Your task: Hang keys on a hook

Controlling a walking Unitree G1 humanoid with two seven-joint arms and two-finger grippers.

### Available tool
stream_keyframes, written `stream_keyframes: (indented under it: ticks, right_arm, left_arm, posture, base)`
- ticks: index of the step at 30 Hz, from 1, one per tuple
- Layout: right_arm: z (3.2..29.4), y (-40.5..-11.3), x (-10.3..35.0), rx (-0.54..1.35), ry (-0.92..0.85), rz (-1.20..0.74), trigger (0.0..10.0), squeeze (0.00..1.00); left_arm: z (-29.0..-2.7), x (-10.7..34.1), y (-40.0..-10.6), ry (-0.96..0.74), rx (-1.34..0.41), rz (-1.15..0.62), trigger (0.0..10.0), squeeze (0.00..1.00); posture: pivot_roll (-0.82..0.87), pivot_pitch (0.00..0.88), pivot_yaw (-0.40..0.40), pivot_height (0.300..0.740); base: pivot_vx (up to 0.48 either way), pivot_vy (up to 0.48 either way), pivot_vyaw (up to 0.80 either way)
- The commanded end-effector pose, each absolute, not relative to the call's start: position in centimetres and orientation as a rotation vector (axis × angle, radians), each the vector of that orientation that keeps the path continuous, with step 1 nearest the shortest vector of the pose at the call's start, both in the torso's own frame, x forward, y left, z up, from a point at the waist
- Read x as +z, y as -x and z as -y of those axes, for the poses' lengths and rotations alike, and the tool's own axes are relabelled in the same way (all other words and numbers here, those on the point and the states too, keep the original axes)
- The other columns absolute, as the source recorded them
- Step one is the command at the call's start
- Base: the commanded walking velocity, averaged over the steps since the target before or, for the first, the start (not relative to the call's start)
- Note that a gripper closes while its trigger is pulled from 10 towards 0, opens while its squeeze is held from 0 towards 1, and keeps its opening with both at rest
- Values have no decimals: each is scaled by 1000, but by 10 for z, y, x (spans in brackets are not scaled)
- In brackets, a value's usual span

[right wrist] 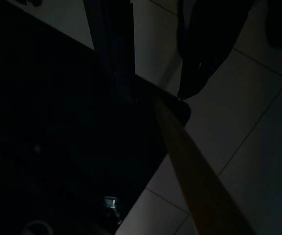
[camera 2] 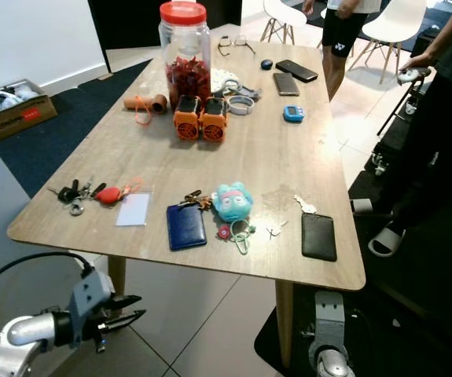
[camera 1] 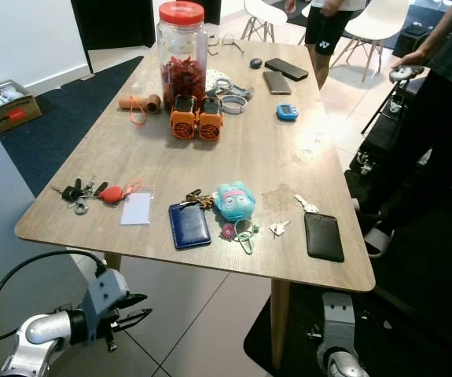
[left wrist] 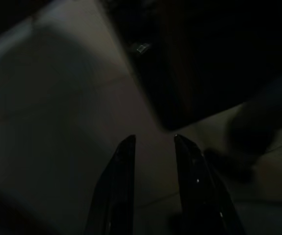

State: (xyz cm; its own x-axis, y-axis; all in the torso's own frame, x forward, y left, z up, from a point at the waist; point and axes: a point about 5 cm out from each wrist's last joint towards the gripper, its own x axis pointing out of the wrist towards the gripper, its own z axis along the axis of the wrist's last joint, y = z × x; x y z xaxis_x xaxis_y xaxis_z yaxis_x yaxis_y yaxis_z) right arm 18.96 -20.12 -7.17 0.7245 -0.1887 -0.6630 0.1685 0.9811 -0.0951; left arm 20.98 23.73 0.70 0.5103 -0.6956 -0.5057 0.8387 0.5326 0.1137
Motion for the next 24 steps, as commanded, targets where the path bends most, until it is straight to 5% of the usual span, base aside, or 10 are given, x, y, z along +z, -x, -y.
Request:
stream_keyframes:
  ticks: [1, 2, 6, 13, 15, 24]
  right_arm:
    - [199, -186, -74, -190, 30, -758, 10000, 0]
    - [199, -187, -74, -188, 30, -755, 10000, 0]
    - [199, -188, -74, -188, 32, -753, 10000, 0]
    - [216, -182, -70, -226, 54, -696, 10000, 0]
    - [242, -170, -65, -241, 54, -638, 10000, 0]
    - [294, -155, -34, -134, 70, -458, 10000, 0]
  left_arm:
    - [-229, -3, -216, -433, -848, -439, 10000, 0]
    - [-222, -14, -227, -457, -672, -469, 10000, 0]
    - [-207, -28, -235, -396, -467, -558, 10000, 0]
    - [-168, -41, -231, -293, -469, -581, 10000, 0]
    - [-154, -44, -229, -310, -509, -567, 10000, 0]
    - [-155, -46, -227, -316, -486, -585, 10000, 0]
  posture:
    - [103, 11, -57, 740]
    - [95, 5, -53, 740]
    - [85, 2, -54, 740]
    - [67, 2, -48, 740]
    - [63, 7, -47, 740]
    - [51, 13, -43, 740]
  base:
    - [0, 0, 0]
    - [0, 0, 0]
    - [0, 0, 0]
    - [0, 0, 0]
    - [0, 0, 0]
    - [0, 0, 0]
